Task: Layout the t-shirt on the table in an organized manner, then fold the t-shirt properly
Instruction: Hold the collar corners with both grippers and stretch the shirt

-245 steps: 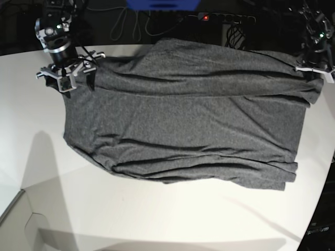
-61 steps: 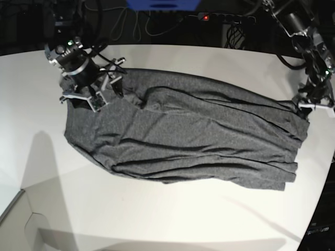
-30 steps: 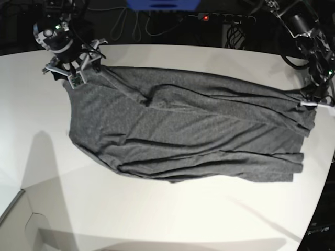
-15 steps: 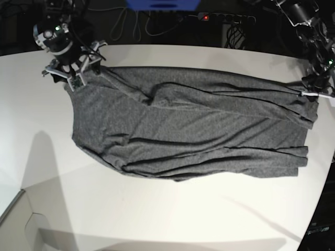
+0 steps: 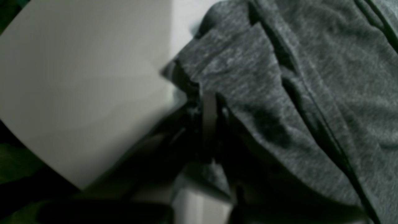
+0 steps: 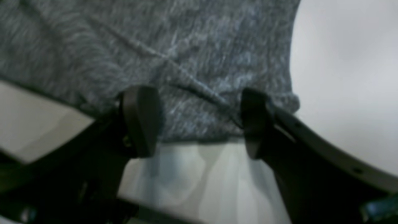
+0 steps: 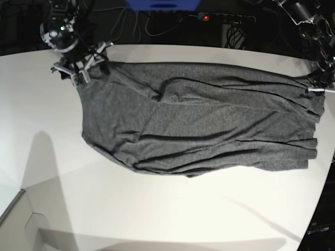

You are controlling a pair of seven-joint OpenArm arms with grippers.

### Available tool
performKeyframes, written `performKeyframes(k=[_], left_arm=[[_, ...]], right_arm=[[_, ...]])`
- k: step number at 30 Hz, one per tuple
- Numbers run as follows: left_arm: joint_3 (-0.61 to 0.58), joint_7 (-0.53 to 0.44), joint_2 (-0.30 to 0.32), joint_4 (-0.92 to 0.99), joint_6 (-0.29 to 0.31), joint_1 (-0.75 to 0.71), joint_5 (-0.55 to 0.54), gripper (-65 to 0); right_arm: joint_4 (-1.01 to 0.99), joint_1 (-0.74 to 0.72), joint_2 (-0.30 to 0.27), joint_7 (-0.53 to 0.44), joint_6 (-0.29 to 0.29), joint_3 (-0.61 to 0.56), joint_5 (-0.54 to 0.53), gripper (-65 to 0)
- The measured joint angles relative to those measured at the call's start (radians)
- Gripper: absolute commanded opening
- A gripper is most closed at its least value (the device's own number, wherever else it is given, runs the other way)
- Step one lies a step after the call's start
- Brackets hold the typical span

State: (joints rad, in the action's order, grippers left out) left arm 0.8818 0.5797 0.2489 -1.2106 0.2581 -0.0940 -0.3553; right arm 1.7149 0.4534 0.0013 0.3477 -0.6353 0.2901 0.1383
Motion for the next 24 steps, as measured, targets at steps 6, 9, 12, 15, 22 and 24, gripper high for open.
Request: performKeyframes(k=[6,9,12,15,22,24], left_arm=[[0.0,0.0,0.0,0.0,0.0,0.0,0.0,-64.9],[0.0,0.0,0.0,0.0,0.0,0.0,0.0,-64.9],[0.0,0.0,0.0,0.0,0.0,0.0,0.0,-64.9],[0.0,0.026,0.006,-0.025,0.0,-0.003,0.005,-64.9],[0.0,0.023,0.009,-0.081,0.0,-0.023,0.004,-64.9],[0.0,0.023,0.008,-0.084,0.0,-0.022,0.004,-64.9]], right_arm=[[0.007,0.045,-0.001,-0.028,-0.001,0.013,-0.009,-23.4],[0.007,0.047,-0.001,-0.027,-0.001,0.044,-0.013,-23.4],[0.018,0.047,-0.001,-0.012,-0.005,0.067,-0.011,-23.4],[0.032,0.06,-0.002,-0.003,-0.012,0.076,-0.003,-23.4],[0.053,0.097,0.001,0.001,-0.056,0.078,-0.004,-23.5],[0.055,0.102,0.002,-0.003,-0.056,0.078,-0.004,-23.5]])
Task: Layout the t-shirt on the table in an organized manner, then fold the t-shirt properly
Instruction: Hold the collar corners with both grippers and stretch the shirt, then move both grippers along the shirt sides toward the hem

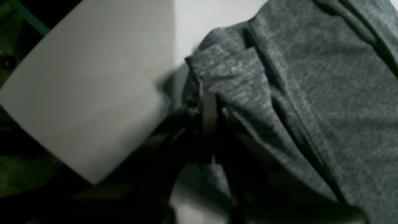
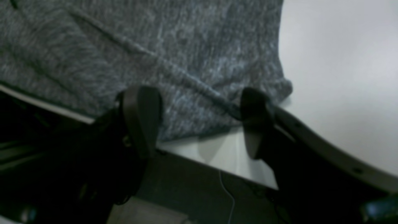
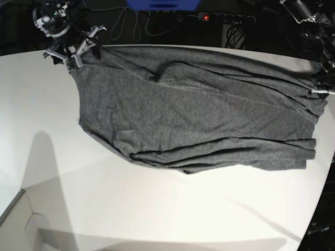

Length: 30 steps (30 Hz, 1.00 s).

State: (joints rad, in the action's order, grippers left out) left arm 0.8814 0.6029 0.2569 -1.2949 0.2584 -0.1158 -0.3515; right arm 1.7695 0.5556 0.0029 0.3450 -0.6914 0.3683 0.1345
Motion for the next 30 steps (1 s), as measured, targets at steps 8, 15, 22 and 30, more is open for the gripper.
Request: performKeyframes(k=[8,15,22,30], left_arm=[[0.0,0.0,0.0,-0.001,0.0,-0.001,0.0,-64.9],[0.0,0.0,0.0,-0.005,0.0,0.008,0.001,-59.7],[0.0,-0.001,-0.025,-0.097,-0.002,-0.011,-0.055,-41.2],[0.003,-0.005,-0.024,-0.203,-0.006,-0.042,-0.151,-40.4]], right_arm=[[0.082,0.008,0.0,0.034,-0.001,0.002,0.027,-23.5],[0.146,-0.003,0.0,0.029,-0.001,0.002,0.024,-23.5],[0.146,-0.031,0.0,0.035,-0.003,-0.003,0.023,-23.5],[0.146,-0.073,0.0,0.035,-0.003,-0.005,0.025,-23.1]])
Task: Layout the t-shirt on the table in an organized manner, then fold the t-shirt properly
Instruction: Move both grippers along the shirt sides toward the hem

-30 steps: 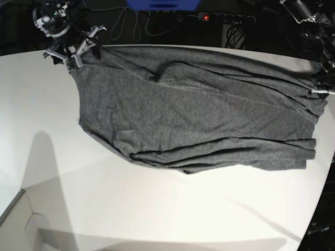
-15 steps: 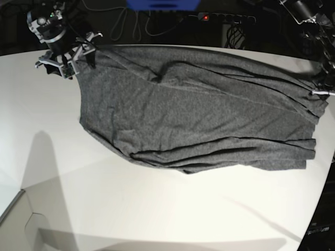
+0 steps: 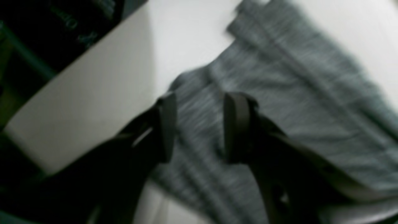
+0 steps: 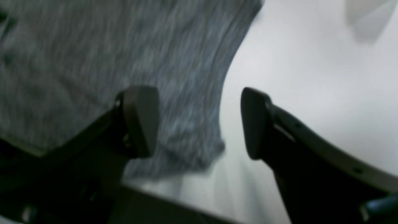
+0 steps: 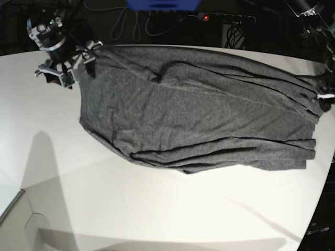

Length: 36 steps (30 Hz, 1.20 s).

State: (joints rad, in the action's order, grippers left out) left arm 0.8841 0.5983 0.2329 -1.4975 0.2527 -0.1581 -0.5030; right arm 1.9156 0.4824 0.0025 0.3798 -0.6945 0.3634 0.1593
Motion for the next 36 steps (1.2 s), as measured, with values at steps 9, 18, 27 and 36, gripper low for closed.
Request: performKeyframes(k=[9,18,27,36], left_arm=[[-0.005,-0.001,0.004,0.013,0.001,0.173,0.005,-40.3],[-0.003,-0.005,0.036,0.328,-0.001,0.477,0.174,-40.2],[-0.102,-0.013,0.084,0.584,-0.006,0.691,0.303,-25.5],[-0.207,-0.112,0.083,0.637,-0.009,0.701,0.323,-16.9]], right_arm=[[0.0,-0.123,0.0,0.01,-0.001,-0.002,0.001,-23.0],[-0.023,-0.362,-0.021,0.19,-0.007,-0.127,-0.002,-23.0],[-0.307,-0.623,-0.037,0.24,-0.008,-0.255,0.006,-23.0],[-0.718,-0.892,-0.005,0.227,-0.001,-0.257,0.009,-20.8]])
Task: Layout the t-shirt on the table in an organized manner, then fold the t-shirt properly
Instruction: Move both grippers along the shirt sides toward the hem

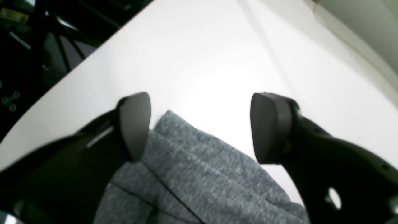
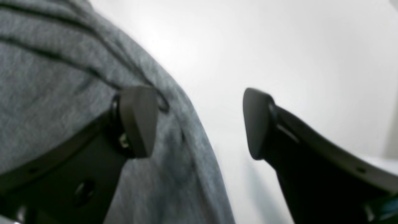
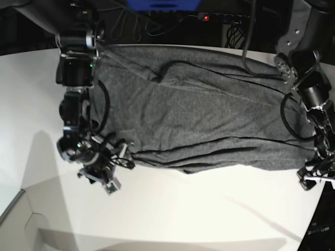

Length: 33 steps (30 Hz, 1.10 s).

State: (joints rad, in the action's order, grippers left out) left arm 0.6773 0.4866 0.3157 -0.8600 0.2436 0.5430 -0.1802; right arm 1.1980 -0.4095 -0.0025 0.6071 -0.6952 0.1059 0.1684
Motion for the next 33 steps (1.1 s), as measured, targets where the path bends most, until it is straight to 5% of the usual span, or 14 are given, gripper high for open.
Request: performKeyframes(k=[20,27,33], left_arm=[[0.008,-0.002,-0.002,0.0,-0.004,-0.071,-0.003,-16.6],[0.009,-0.003,0.002,-0.002,-0.004,-0.106,-0.005,-16.6],[0.009,-0.005,0.002,-0.002,-0.003,-0.101,-0.006,-16.5]], right_arm=[[-0.188,0.013,0.016,-0.316,0.0,-0.07,-0.001,-21.2],[-0.36,-0.035,0.008,-0.388,0.066,-0.072,0.003,-32.4],[-0.361,-0.038,-0.005,-0.418,0.068,-0.072,0.004,-40.0]])
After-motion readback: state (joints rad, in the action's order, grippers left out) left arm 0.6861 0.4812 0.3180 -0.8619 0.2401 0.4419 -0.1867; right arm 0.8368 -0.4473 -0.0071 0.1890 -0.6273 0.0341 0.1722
